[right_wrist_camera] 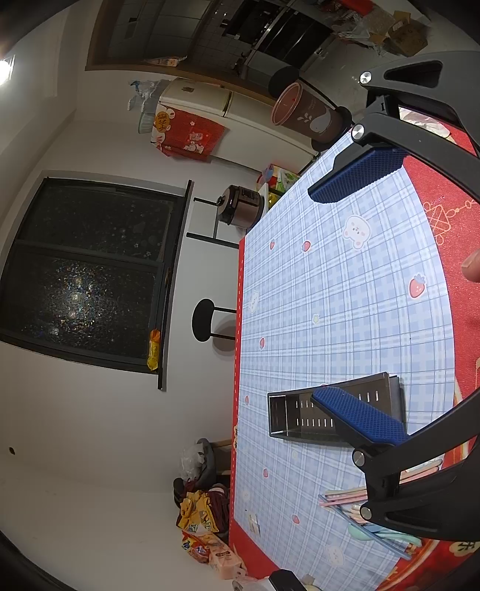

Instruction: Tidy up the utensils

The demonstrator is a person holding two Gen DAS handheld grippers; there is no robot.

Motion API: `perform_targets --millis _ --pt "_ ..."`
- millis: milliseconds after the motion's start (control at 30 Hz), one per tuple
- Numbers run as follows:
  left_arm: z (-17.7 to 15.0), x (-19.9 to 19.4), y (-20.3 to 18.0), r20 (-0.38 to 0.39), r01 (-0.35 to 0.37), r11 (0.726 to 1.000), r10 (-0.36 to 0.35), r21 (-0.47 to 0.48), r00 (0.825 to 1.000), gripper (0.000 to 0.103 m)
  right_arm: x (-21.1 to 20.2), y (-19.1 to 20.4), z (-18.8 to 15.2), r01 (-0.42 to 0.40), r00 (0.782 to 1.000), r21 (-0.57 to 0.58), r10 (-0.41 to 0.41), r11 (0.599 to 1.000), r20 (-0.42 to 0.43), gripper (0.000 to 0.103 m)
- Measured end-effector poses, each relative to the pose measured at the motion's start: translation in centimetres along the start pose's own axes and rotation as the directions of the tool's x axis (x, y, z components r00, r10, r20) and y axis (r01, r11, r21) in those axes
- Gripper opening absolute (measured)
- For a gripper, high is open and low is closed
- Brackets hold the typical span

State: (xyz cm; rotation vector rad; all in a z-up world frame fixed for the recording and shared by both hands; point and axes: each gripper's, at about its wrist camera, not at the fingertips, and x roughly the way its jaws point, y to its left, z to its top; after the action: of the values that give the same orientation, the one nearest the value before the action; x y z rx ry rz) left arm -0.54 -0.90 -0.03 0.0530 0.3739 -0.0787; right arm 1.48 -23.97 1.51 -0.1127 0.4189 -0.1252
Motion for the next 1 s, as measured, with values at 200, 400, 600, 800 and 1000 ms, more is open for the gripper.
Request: perform_targets --millis 200,400,600,800,1000 --pt "-0.10 -0.09 -0.05 -0.003 0.004 1.000 -0.004 0.000 1.000 0.098 0.03 -0.04 -0.03 0.000 1.000 0.001 0.000 1.000 -0.002 0.098" --pt "-0.13 -0.17 -0.11 -0.002 0.009 1.000 -0.009 -0.001 1.000 0.098 0.05 -0.05 -0.09 0.001 1.000 0.002 -0.001 1.000 -0.004 0.098" --pt "-0.07 -0.18 -0.05 0.000 0.022 1.000 -0.022 0.000 1.000 0.098 0.11 -0.02 -0.11 0.001 1.000 0.002 -0.001 1.000 -0.004 0.098" --pt "-0.04 0.12 0.13 -0.007 0.037 0.999 -0.037 -0.005 0.999 0.098 0.10 -0.02 -0.12 0.000 1.000 0.002 0.000 1.000 -0.005 0.098" --pt "-0.31 0.42 0.29 -0.021 0.066 0.998 -0.066 -0.017 0.998 0.098 0.20 0.01 -0.28 -0.005 1.000 0.001 0.005 1.000 -0.008 0.098"
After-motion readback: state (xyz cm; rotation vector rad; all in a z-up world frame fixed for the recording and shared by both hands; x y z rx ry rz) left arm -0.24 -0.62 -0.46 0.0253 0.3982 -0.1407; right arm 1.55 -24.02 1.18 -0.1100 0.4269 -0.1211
